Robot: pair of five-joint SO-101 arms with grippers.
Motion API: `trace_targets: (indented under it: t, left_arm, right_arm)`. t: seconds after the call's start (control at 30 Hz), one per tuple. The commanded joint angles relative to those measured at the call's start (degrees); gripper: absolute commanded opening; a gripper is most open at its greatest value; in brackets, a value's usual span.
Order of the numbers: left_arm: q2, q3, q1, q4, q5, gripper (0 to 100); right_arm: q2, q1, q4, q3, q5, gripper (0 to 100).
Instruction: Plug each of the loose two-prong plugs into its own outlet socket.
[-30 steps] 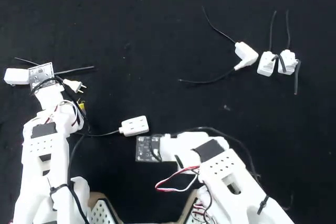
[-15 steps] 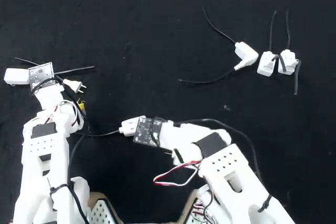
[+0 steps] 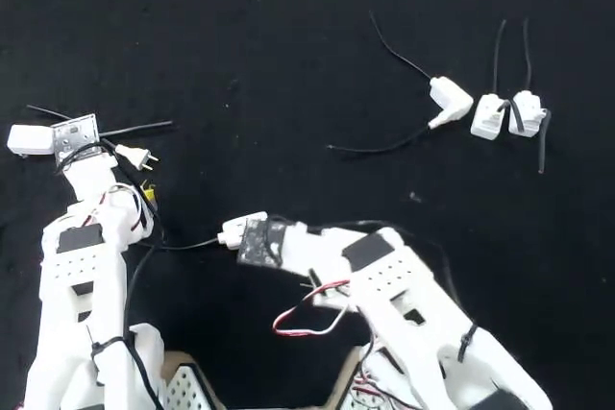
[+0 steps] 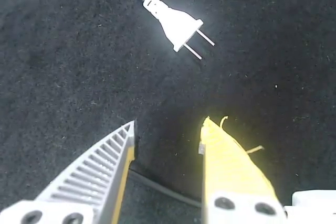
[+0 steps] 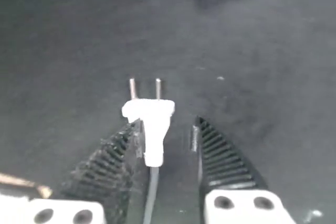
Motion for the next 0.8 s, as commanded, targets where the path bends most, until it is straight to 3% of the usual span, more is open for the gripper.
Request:
trace_targets:
  t: [0.0, 0.43, 0.77]
  left_arm:
    - [-1.2, -0.7, -0.5, -0.8, 0.6, 20]
    - [-1.2, -0.6, -0.6, -0.8, 0.6, 20]
    - [-1.2, -0.6, -0.6, -0.8, 0.6, 20]
  right_arm:
    - [0.7, -2.5, 1.9, -0.7, 2.3, 14.1]
    - [1.2, -0.8, -1.6, -0.2, 3.5, 14.2]
    - [13.5, 2.5, -4.6, -4.4, 2.7, 13.7]
